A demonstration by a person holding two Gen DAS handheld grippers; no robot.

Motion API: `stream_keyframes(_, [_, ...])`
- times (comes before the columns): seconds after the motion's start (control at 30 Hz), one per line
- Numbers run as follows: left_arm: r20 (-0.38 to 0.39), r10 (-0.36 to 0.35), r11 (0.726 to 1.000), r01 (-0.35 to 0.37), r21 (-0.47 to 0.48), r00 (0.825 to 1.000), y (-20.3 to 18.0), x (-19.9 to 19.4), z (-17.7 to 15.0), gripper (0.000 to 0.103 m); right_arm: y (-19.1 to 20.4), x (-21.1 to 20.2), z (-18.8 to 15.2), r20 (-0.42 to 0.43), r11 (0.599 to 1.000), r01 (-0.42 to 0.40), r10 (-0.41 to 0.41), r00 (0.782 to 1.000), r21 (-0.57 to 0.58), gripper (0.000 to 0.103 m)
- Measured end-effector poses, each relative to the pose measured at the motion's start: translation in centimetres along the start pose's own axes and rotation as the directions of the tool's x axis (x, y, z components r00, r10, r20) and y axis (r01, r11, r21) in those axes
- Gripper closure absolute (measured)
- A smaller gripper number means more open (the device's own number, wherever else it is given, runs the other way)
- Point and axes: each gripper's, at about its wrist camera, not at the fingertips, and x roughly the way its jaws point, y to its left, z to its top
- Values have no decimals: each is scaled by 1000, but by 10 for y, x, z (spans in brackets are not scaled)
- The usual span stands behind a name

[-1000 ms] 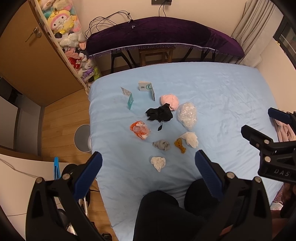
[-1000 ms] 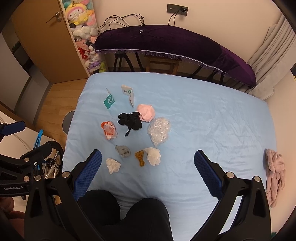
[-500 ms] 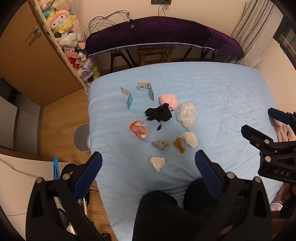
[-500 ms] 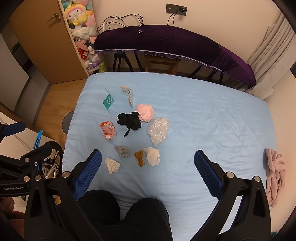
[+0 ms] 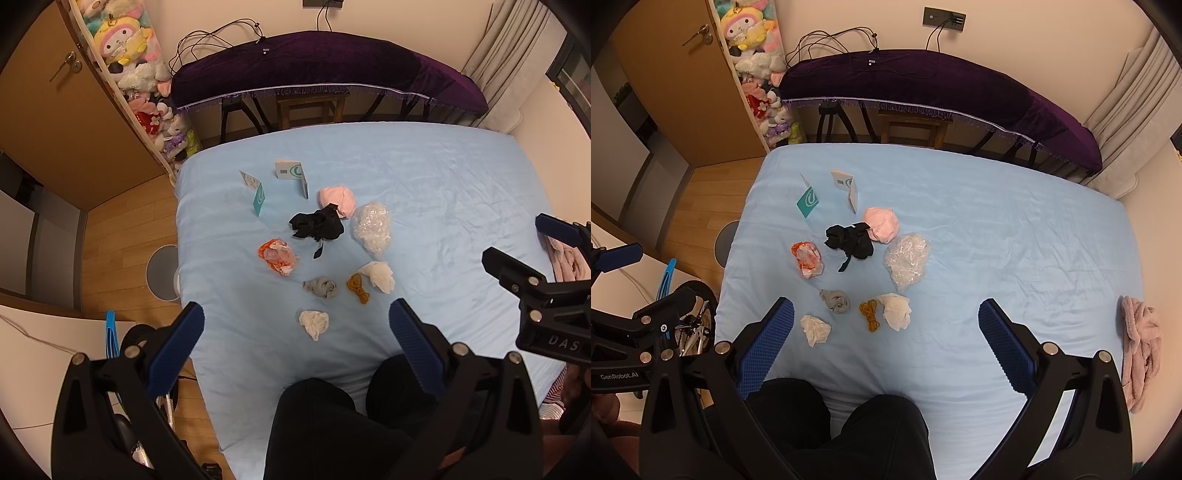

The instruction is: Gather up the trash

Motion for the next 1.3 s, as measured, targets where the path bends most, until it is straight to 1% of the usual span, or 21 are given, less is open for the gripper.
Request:
stream_keyframes(1.07, [-8, -4, 1000, 4, -2, 1000, -1, 3, -1, 4, -2, 0, 0, -2, 1000, 8, -8, 1000, -4, 7])
stream_keyframes(1.23, [-34, -4, 1000, 4, -9, 999, 0, 16, -6, 4, -7, 11, -4, -15, 1000, 21, -22, 1000, -20, 7])
stream_keyframes(1.3, [-48, -4, 1000, 4, -13, 999, 2, 24, -10, 4, -8, 23, -7, -31, 999, 20, -21, 999, -30, 7])
